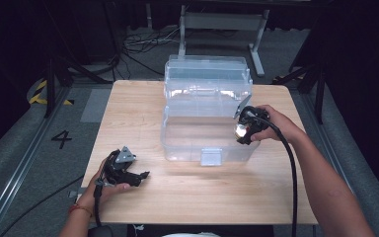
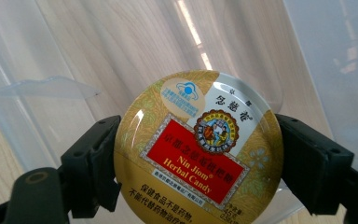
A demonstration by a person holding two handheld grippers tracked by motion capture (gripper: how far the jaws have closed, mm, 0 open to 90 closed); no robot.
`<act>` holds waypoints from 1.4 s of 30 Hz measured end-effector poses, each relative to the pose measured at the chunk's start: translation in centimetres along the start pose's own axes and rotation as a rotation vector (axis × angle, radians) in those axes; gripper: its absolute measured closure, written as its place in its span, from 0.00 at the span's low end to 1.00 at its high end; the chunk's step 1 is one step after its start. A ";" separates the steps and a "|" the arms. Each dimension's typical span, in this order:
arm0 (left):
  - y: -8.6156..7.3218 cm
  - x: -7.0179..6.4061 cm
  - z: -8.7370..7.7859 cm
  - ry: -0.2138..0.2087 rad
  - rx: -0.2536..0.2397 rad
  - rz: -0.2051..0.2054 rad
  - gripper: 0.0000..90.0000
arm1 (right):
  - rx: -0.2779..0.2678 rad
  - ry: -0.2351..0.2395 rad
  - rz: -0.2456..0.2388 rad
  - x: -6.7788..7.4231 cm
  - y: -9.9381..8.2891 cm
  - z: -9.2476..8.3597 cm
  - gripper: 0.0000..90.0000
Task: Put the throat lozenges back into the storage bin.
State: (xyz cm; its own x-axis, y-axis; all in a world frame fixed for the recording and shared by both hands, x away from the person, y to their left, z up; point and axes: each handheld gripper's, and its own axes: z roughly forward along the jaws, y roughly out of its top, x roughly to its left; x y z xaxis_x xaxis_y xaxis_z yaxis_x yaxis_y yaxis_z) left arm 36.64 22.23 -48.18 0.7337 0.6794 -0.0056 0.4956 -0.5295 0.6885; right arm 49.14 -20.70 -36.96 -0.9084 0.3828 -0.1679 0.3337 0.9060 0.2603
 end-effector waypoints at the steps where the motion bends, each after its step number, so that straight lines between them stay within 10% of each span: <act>1: 0.0 0.0 0.0 0.000 0.000 0.000 0.19 | -0.001 0.001 0.003 0.0 0.0 0.0 0.22; 42: 0.0 0.0 0.0 0.000 0.000 0.000 0.19 | -0.097 -0.031 0.022 0.0 -1.2 -1.4 0.25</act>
State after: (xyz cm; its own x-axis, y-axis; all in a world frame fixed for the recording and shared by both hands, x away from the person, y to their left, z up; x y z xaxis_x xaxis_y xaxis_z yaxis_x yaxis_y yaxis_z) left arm 36.64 22.23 -48.18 0.7336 0.6796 -0.0054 0.4956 -0.5295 0.6885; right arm 48.34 -22.01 -35.90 -0.8923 0.4095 -0.1902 0.3265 0.8762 0.3546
